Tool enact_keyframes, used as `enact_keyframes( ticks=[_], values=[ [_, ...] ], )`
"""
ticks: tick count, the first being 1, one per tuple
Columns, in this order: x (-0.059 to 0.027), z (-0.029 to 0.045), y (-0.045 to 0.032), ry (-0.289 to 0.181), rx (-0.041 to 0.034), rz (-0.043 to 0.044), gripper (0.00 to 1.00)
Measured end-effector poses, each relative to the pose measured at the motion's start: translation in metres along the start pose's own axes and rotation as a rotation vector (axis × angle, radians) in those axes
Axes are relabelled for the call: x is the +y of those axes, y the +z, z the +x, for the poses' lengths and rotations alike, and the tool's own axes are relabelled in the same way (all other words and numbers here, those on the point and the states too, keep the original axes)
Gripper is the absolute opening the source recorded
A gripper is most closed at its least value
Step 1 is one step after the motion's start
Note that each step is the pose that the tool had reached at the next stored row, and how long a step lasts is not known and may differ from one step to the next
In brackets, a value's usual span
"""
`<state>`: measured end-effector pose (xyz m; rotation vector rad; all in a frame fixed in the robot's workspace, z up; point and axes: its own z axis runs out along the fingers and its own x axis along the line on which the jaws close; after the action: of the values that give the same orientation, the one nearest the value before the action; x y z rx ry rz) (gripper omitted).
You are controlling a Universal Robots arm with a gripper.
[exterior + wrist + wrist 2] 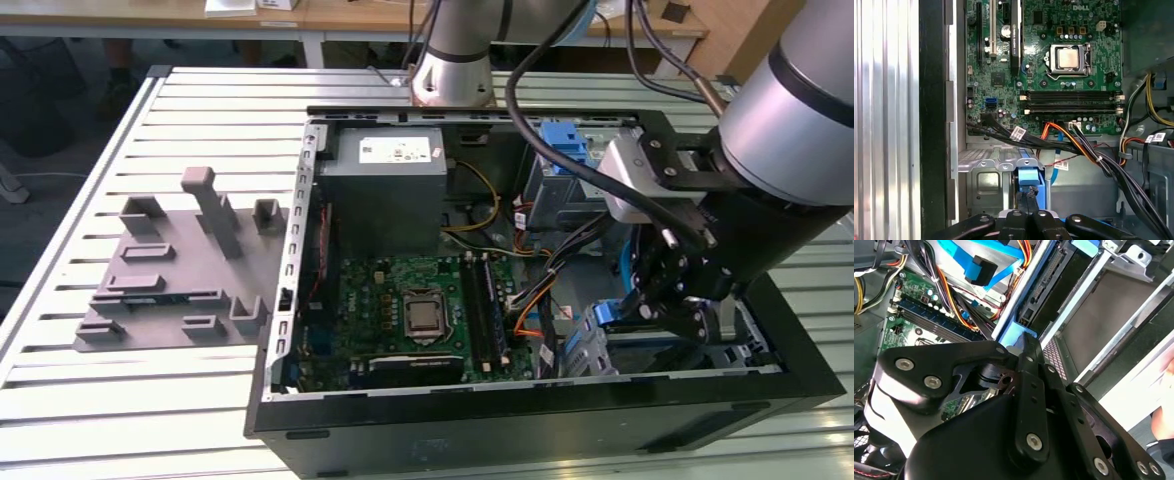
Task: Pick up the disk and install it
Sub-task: 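Insert the disk into the insertion slot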
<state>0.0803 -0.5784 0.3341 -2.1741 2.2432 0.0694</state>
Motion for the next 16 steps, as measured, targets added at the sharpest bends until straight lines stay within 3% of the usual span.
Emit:
enact_keyframes(
  ticks=[10, 16],
  values=[
    [-0.0001, 0.0003, 0.0055, 0.0, 0.0001, 0.0, 0.11],
    [0.0, 0.0, 0.0002, 0.0, -0.0004, 0.0, 0.11]
  ],
)
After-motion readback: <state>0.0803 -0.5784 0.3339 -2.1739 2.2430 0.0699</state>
